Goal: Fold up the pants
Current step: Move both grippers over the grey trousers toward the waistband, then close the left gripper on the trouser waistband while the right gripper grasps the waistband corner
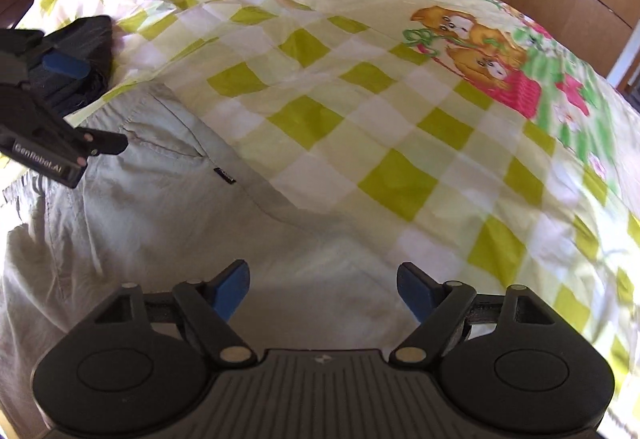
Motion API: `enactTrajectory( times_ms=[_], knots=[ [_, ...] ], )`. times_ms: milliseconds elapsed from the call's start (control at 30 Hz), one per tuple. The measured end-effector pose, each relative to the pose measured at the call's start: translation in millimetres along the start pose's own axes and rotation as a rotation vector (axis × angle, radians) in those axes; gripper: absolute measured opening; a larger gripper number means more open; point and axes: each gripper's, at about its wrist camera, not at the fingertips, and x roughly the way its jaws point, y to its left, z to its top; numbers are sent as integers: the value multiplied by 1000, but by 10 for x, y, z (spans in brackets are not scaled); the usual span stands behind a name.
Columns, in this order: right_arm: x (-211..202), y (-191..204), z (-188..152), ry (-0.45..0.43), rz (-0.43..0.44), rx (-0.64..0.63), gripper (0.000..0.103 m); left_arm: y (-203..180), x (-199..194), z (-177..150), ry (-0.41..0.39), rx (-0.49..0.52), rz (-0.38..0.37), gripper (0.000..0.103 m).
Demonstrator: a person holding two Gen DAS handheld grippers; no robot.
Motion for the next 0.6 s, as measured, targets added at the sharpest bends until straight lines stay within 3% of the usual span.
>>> enactTrajectory(
  times_ms=[167,300,367,500,567,600],
  knots=[
    [359,-107,250,61,54,-73,87,158,460,99,22,62,-49,101],
    [537,-205,314,116,111,-83,81,192,614,162,31,80,-125,97],
    [603,-250,305,146,143,-79,76,214,676,178,51,84,-140,91],
    [663,-318,266,170,184,-53,72,204,719,153,59,140,-173,91],
    [668,-335,270,178,194,-53,64,191,724,152,60,184,-180,90],
    [666,-344,278,182,195,-50,55,191,731,159,63,195,-182,89]
  ],
)
